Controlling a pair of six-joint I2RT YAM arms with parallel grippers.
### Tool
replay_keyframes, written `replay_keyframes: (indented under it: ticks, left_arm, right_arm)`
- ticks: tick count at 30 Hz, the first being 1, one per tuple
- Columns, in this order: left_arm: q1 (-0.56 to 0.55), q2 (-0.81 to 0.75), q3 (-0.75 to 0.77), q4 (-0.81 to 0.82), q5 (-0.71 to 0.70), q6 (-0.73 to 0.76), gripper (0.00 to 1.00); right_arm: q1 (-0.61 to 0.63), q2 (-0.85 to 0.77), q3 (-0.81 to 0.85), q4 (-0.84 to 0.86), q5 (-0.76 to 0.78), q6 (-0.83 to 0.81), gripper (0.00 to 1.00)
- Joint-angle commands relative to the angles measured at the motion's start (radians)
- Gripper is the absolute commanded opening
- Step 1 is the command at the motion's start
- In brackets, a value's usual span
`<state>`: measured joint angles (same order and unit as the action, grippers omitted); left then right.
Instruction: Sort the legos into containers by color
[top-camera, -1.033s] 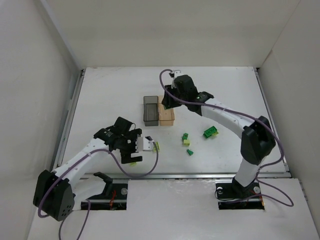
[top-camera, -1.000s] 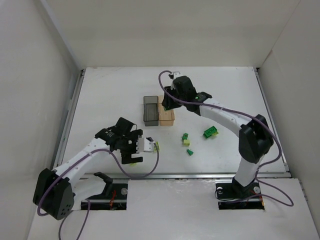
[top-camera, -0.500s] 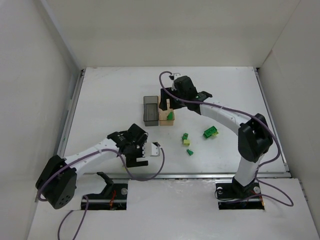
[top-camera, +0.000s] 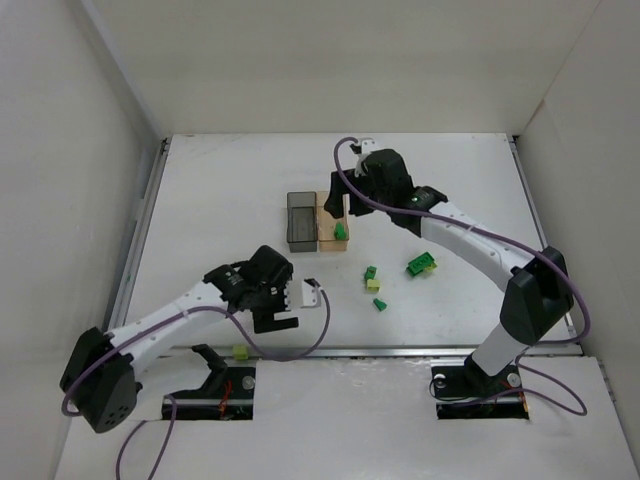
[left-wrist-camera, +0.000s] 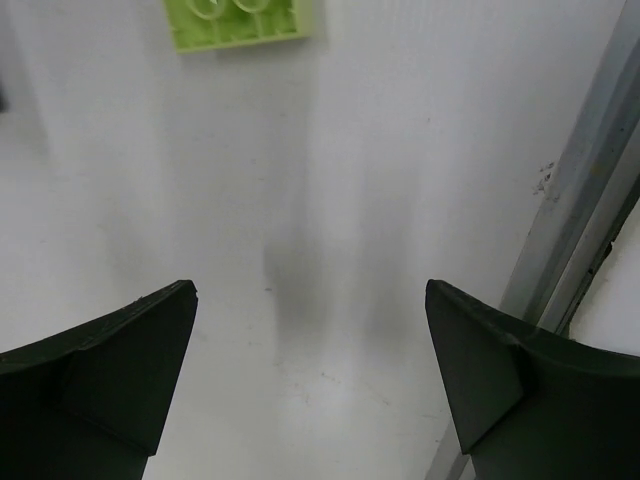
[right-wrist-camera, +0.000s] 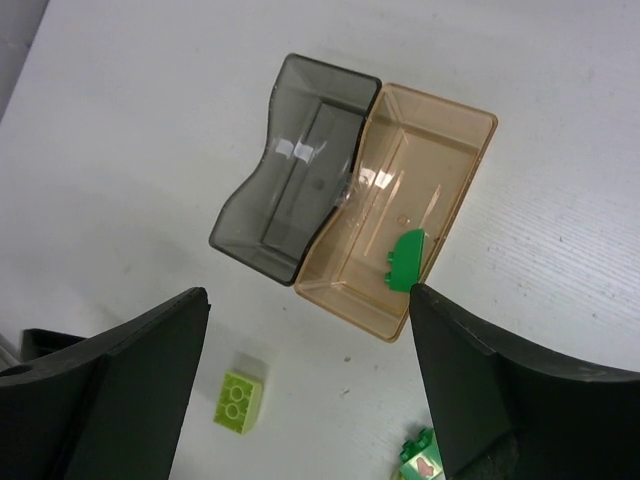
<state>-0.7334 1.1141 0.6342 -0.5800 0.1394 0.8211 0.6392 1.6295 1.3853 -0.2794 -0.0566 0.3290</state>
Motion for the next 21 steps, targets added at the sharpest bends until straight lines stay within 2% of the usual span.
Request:
replay_keyframes:
  ticks: [1,5,8,11,14,17,21]
  left_arm:
    - [-0.004,-0.101,0.065,-0.073,0.045,0.016,0.97]
    - [0.005,-0.141,0.055,-0.119,0.000,0.030,0.97]
    - [0.041,-0.195,0.055,-0.132,0.025,0.030,0.97]
    - [0.042,-0.249,0.042,-0.066,-0.001,-0.055,0.97]
    - [0.042,-0.280,0.013,0.052,-0.124,-0.186,0.97]
    - [0.086,-0.309,-0.005,0.162,-0.271,-0.287,0.97]
    - [0.150,-0.321,0.024,0.189,-0.478,-0.448,0.97]
  right_arm:
    - [0.001,-0.022,-0.019,0.028,-0.009,-0.018,0.87]
    - [0.010,-0.022,-0.037,0.037,-0.052,-0.027,0.87]
    - [0.033,-0.022,-0.046,0.028,-0.065,-0.071,0.87]
    - [0.043,-0.031,-0.068,0.028,-0.080,-0.087,0.87]
    - [0.043,-0.043,-0.092,0.028,-0.124,-0.110,0.87]
    - [0.053,-0.043,-0.092,0.028,-0.187,-0.148,0.87]
    - [0.053,-0.043,-0.071,0.028,-0.267,-0.166,0.87]
